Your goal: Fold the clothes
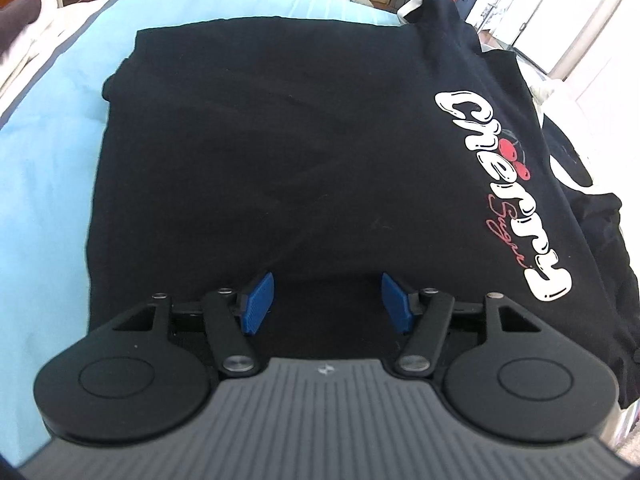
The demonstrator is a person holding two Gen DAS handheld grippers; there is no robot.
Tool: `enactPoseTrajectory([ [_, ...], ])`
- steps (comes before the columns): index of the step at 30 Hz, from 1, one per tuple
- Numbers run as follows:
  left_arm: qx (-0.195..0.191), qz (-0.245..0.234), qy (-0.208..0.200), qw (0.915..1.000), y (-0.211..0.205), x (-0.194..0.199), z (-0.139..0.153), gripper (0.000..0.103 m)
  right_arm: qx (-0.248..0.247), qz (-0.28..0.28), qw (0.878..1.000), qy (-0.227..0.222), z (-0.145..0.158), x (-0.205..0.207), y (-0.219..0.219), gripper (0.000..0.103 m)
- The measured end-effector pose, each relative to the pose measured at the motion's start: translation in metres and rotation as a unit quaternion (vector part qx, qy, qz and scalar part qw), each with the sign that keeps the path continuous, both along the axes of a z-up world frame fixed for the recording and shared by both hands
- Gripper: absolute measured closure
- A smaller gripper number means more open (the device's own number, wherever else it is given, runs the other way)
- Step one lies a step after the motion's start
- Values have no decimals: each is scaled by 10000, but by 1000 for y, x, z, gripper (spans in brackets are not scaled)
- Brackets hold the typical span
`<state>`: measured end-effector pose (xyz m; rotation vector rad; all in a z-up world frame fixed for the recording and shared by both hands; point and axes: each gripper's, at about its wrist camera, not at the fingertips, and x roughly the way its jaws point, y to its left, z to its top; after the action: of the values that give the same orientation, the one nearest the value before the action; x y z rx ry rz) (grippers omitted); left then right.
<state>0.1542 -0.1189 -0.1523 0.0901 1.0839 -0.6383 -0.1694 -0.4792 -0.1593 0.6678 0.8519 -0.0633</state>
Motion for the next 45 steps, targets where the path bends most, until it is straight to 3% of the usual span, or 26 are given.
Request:
enactPoseTrajectory([
  [6, 142, 554, -264, 9980, 34, 18, 20, 43, 56, -222, 9989, 414, 15, -11, -7, 99],
  [8, 8, 792, -170, 9967, 48, 27, 21, 43, 548, -445, 9973, -183, 29, -24, -18, 100],
  [10, -165, 1001, -49, 9948, 62, 35, 22, 43, 1189, -459, 9844, -1215, 45, -42, -29, 100],
  [11, -262, 1087, 13, 9937, 68, 38, 21, 43, 1342, -500, 9797, -1405, 50, -48, -33, 100],
  [12, -360, 1139, 78, 9928, 73, 40, 20, 43, 1195, -512, 9841, -1212, 53, -48, -35, 100],
  [14, -442, 1210, 149, 9916, 79, 42, 20, 43, 669, -526, 9957, -367, 46, -45, -33, 100],
  [16, -428, 1281, -44, 9908, 86, 43, 31, 43, 378, -553, 9966, 473, 34, -42, -32, 100],
  [18, -413, 1351, -238, 9897, 94, 44, 41, 43, 124, -577, 9940, 925, 25, -47, -33, 100],
  [20, -399, 1421, -432, 9881, 101, 45, 51, 43, 13, -756, 9925, 963, 29, -51, -35, 99],
  [22, -384, 1490, -625, 9861, 108, 46, 61, 41, -67, -1070, 9917, 711, 48, -52, -41, 95],
  [26, -395, 1705, -933, 9801, 129, 60, 69, 35, -847, -1127, 9896, 269, 94, -22, -29, 87],
  [28, -534, 1818, -916, 9776, 136, 74, 60, 35, -950, -955, 9909, -63, 114, 8, -22, 64],
  [33, -843, 2009, -672, 9737, 129, 101, 21, 38, -1022, -167, 9922, -695, 147, 109, 22, 56],
  [36, -1102, 2000, -370, 9729, 124, 120, 1, 38, -1103, -52, 9894, -942, 153, 169, 33, 51],
  [40, -908, 1829, -575, 9772, 113, 157, -2, 38, -1312, -126, 9860, -1024, 146, 243, 33, 49],
  [43, -1036, 1727, -672, 9772, 110, 192, -2, 35, -1527, -342, 9837, -886, 138, 292, 8, 47],
  [45, -899, 1671, -620, 9799, 103, 218, -10, 35, -1544, -509, 9840, -729, 131, 323, -20, 46],
])
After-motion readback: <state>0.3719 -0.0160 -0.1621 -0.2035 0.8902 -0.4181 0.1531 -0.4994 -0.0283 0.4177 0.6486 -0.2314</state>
